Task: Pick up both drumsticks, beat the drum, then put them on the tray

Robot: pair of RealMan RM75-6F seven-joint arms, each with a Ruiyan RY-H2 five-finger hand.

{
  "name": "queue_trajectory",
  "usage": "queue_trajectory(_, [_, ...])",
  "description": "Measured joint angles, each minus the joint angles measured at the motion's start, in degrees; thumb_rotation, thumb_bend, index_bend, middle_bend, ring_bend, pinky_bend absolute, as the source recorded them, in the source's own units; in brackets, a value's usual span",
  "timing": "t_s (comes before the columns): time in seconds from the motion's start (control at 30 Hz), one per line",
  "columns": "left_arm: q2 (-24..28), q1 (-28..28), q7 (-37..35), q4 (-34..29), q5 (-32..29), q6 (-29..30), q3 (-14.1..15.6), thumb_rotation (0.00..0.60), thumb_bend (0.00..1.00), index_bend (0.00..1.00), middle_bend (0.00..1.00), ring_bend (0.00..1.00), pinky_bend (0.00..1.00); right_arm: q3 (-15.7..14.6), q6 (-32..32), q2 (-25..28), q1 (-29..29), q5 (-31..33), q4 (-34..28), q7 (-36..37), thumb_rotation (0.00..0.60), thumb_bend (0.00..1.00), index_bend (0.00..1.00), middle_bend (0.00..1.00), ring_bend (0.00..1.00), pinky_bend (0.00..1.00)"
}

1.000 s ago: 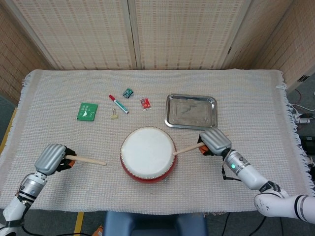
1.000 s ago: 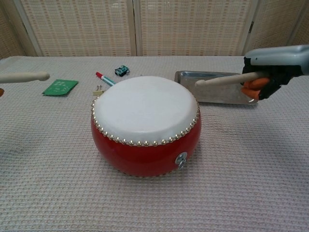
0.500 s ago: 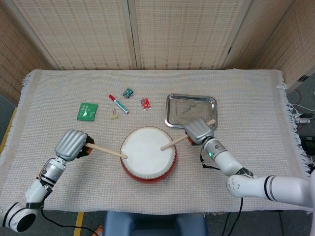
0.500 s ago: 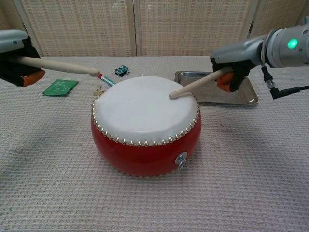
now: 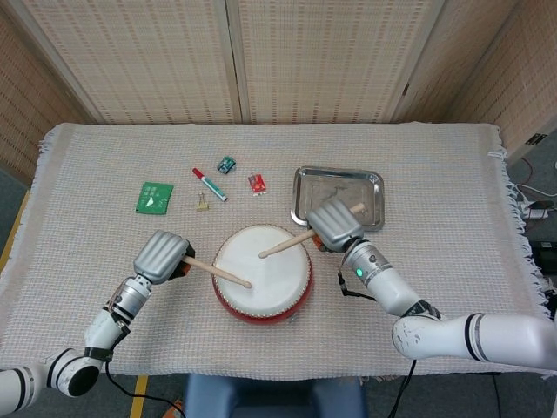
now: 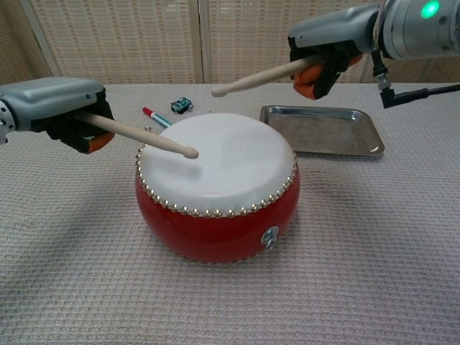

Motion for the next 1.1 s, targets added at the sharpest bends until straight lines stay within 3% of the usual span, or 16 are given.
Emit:
queue_trajectory(0.1, [-2.92,-0.84,4.35,2.41,-2.15,-0.29,0.5,0.6,0.68,1.0,1.0,1.0,1.0,0.65,-0.31,0.93,-1.21,-1.72,-0.57,1.94,0.6,0.75,1.0,1.0,1.0,1.0])
queue_trajectory(0.23, [-3.49,-0.93,6.38,2.38,-4.75,0.89,-0.03,0.6,0.68,1.0,1.0,1.0,1.0,-0.85,-1.62,-0.31,-1.14,-1.39,1.67,1.36,0.6,0.75,1.0,1.0,1.0,1.0])
queue_trajectory(0.53, [4.56,0.85,-2.29,-6.11,-4.22,4.61,-3.18,0.6,0.68,1.0,1.0,1.0,1.0,-6.71,-2.77,-7.81,0.76,3.9,10.12,-6.05,0.6,0.75,1.0,1.0,1.0,1.0])
queue_trajectory(0.63, [4.34,0.58,-2.4,-6.13,-4.08,4.16,-2.92,0.6,0.68,1.0,1.0,1.0,1.0,-5.54,-1.83,-7.43,0.65,3.31,9.06,-4.92,0.6,0.75,1.0,1.0,1.0,1.0])
queue_trajectory(0.93, [-3.06,-1.76,4.3,0.8,-6.01,0.8,0.62,0.6,0.68,1.0,1.0,1.0,1.0,1.32,0.44,1.58,-2.19,-5.16,-0.39,4.72,0.6,0.75,1.0,1.0,1.0,1.0])
queue_trajectory(1.1, [-2.53,-1.54,4.77,0.04,-6.49,2.95,-0.01,0.6,0.68,1.0,1.0,1.0,1.0,-0.23,-1.71,0.11,-2.12,-4.55,2.42,4.09,0.6,0.75,1.0,1.0,1.0,1.0])
